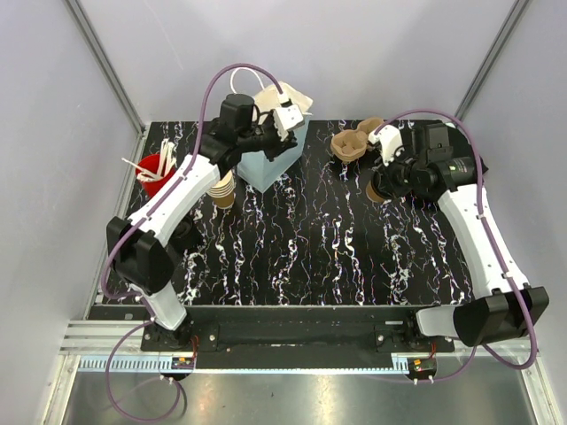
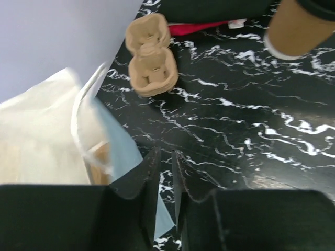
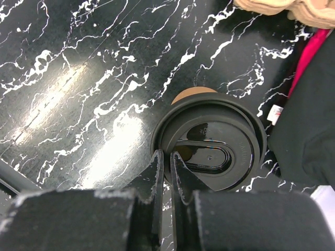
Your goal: Pack the takeout coffee
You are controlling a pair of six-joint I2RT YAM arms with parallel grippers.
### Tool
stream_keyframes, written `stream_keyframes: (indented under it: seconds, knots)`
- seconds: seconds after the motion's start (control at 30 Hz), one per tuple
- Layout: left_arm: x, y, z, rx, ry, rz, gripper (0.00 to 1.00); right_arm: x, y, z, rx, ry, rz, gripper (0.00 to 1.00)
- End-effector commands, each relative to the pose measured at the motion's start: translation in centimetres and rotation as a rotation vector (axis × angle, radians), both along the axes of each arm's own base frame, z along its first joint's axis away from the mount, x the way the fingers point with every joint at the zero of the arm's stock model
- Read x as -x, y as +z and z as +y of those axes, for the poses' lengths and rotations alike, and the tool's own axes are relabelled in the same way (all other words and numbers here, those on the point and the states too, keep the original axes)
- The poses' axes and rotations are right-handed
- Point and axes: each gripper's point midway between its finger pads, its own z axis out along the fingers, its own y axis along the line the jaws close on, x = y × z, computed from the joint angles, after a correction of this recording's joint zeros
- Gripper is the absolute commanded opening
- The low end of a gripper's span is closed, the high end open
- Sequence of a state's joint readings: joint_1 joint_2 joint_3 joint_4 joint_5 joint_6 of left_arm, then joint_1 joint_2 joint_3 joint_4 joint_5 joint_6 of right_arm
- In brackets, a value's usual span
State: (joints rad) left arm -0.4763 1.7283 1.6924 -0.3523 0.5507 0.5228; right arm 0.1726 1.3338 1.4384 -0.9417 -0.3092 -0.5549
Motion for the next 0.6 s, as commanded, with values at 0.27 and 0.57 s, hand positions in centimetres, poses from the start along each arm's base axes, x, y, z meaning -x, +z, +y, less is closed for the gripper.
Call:
stream_keyframes:
  seconds: [0.27,0.57]
  knots:
    - [1.7,0.7,-0.1,-0.016,0.035,-0.017,0.57,0.8,3.9,-0.8,-0.025,-0.043,-0.117,0.00]
    - [-1.8,7.9,3.6,0.108,0.235,-0.166,0.92,0.6,3.7,-1.0,-0.025,-0.048,-0.122,0.00]
